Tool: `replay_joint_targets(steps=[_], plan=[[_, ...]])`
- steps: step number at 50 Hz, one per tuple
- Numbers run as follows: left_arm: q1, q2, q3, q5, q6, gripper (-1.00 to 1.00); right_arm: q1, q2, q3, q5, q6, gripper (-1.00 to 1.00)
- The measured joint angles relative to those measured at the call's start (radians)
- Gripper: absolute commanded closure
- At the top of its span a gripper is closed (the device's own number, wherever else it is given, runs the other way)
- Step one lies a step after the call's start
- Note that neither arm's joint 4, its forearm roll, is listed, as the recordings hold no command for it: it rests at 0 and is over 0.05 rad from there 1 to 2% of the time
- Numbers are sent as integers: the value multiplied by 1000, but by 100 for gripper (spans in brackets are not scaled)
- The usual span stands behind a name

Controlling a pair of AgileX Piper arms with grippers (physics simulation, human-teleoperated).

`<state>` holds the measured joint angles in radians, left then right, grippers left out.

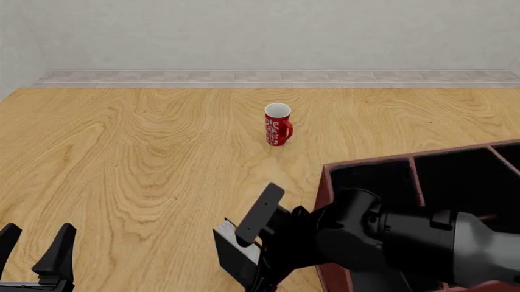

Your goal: Pick up the book and place it in the left compartment of the caddy.

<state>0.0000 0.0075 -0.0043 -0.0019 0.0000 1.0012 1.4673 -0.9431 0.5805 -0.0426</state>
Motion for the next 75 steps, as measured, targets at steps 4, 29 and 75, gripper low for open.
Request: replay_joint_targets(steps=[4,29,75], plan=[[0,0,0,0,0,-100,-2,5,5,-3,-5,-100],[0,0,0,0,0,-100,0,20,21,-11,-16,100],[0,0,0,0,0,-100,2,-21,-110,126,-91,100]])
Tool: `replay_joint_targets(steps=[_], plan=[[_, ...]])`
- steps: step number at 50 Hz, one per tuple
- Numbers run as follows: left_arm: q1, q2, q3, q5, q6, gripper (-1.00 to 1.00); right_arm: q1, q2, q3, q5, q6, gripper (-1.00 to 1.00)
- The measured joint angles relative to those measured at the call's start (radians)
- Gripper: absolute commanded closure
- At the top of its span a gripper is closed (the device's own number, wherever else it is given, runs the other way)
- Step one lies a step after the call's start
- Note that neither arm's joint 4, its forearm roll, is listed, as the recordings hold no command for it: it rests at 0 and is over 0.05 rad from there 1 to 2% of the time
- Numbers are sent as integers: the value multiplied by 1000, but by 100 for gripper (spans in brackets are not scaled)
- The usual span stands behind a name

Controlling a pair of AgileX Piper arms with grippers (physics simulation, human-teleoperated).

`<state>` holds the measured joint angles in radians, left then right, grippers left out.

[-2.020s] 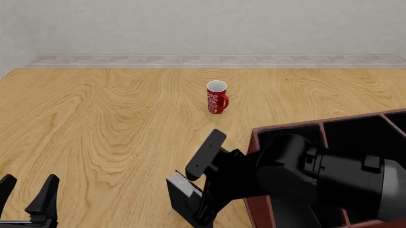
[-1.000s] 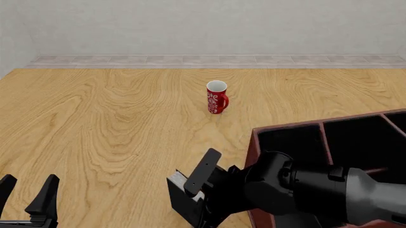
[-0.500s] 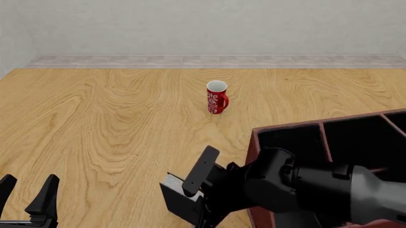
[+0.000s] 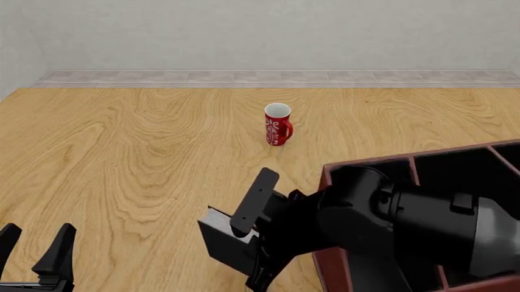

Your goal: Pick up the book and place it in the left compartment of the caddy.

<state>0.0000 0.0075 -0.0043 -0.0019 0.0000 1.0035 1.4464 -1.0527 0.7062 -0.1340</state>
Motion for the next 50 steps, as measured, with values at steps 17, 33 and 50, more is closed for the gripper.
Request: replay_joint_targets(steps=[17,33,50], plan=[[0,0,0,0,0,-100,-16,-24,-72,65,-24,100],[0,0,0,0,0,-100,-53,-58,-164,154,-49,100],[0,0,0,0,0,-100,-78,-91,-275,250,-60,100]])
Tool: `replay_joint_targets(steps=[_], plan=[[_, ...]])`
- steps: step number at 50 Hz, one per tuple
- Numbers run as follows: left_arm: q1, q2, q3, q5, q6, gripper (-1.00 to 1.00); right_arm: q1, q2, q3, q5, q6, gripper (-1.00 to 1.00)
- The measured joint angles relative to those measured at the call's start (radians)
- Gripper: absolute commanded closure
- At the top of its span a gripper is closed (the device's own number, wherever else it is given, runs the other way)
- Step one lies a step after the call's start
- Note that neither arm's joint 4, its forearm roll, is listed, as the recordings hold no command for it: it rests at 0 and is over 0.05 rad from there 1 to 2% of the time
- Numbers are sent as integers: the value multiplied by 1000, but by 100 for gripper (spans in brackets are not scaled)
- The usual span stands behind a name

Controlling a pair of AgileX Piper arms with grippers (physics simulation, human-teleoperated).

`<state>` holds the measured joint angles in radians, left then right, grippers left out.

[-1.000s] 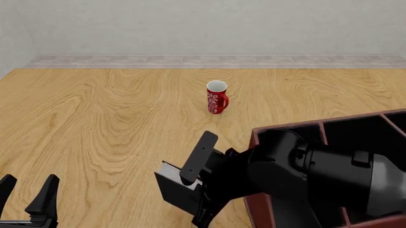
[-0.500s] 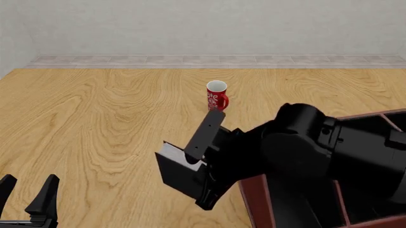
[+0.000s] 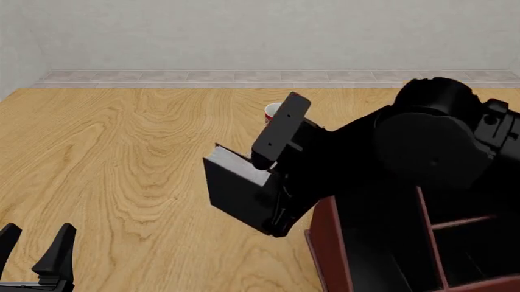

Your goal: Pick up the book and place it in the left compartment of the caddy.

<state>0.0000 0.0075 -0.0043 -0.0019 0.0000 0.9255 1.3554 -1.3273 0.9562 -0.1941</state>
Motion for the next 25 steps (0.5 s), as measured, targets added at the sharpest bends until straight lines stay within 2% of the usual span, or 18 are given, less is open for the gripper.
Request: replay_joint_targets(steps=[25], plan=[[0,0,0,0,0,-100,-24,-63,-90,103,62,100]])
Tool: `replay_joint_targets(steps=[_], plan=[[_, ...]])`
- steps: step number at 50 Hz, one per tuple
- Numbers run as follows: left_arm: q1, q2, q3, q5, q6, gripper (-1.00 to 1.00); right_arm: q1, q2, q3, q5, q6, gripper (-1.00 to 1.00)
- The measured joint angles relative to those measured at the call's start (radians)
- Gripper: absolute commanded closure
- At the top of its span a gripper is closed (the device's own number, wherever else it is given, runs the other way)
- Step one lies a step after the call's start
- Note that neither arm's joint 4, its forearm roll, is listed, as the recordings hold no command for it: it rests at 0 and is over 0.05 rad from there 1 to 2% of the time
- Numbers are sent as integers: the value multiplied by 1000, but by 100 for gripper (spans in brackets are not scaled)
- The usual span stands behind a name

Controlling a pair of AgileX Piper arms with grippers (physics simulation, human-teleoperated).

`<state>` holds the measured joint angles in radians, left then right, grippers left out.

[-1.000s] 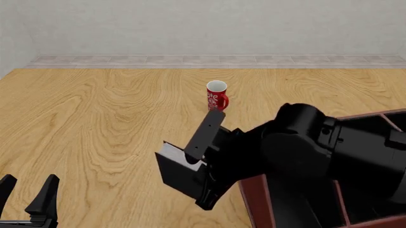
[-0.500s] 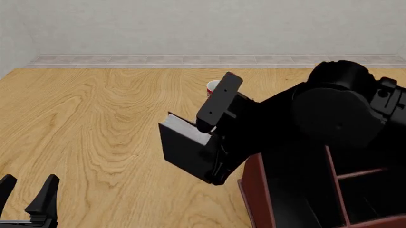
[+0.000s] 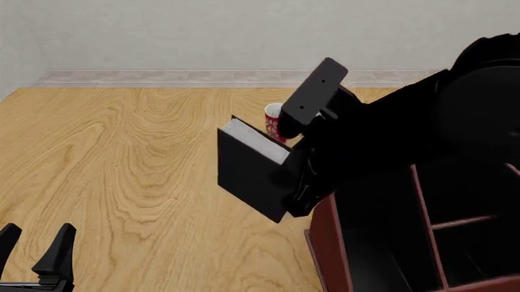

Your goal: Pick up the book and place it in the left compartment of the caddy.

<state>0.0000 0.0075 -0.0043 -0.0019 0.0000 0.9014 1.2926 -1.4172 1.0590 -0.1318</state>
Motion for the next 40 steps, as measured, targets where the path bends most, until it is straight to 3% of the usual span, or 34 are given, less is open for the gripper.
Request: replay_joint_targets(steps=[40], plan=[[0,0,0,0,0,-100,-43,-159,-78,124,43,100]])
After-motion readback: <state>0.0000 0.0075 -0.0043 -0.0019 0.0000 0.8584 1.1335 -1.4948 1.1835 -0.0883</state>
